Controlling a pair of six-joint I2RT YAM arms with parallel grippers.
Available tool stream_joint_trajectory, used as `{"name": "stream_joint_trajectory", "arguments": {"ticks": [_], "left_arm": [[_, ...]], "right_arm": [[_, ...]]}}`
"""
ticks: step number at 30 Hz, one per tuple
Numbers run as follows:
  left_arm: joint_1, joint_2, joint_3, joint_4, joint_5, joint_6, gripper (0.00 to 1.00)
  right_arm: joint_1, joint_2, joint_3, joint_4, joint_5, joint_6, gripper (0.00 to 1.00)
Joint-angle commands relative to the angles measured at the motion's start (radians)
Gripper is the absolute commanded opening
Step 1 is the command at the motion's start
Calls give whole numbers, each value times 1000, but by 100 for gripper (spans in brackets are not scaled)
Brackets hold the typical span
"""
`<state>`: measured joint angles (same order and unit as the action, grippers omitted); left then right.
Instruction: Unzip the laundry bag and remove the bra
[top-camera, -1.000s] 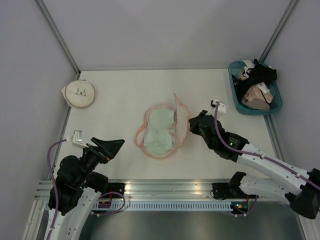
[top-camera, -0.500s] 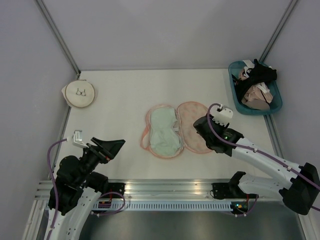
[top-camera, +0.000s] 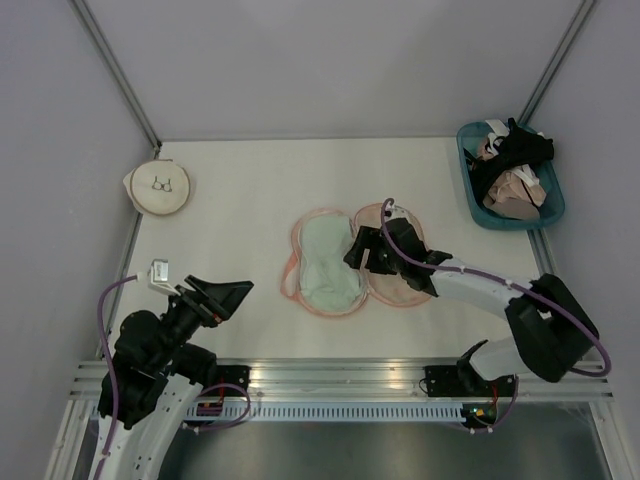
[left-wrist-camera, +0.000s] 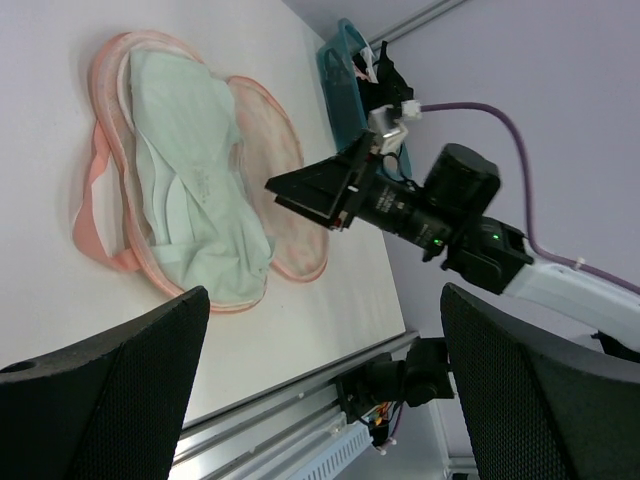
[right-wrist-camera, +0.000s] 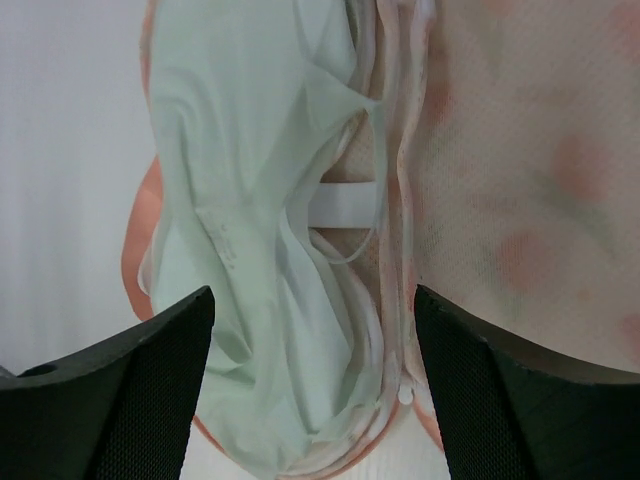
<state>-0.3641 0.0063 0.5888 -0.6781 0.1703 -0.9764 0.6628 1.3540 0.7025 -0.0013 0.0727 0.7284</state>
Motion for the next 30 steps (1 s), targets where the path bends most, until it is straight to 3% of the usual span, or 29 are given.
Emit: {"name": "stream_joint_trajectory", "arguments": {"ticks": [1,10,16,22,24,27,28,30], "left_arm": [[2,-12,29,25,28,48,100],[2,-12,45,20,24,53,100],[2,-12,42,12,17,54,100],[2,-12,40,11,9,53,100],[2,-12,42,12,9,54,100],[2,-12,45,8,2,56,100],[1,-12,46,6,1,59,99],[2,-12,48,3,0,62,100]], "right_arm": [[-55,123,-21,332,-347,-17,85],[-124,312,-8,532,-545,43,81],[-124,347,9,505,-534,43,77],[-118,450,80,495,-556,45,67],[-115,482,100,503,-574,54,58],[-114,511,112,543,-605,72,35],[-114,514,114,553,-613,77,23],[-112,511,112,560,-619,83,12]]}}
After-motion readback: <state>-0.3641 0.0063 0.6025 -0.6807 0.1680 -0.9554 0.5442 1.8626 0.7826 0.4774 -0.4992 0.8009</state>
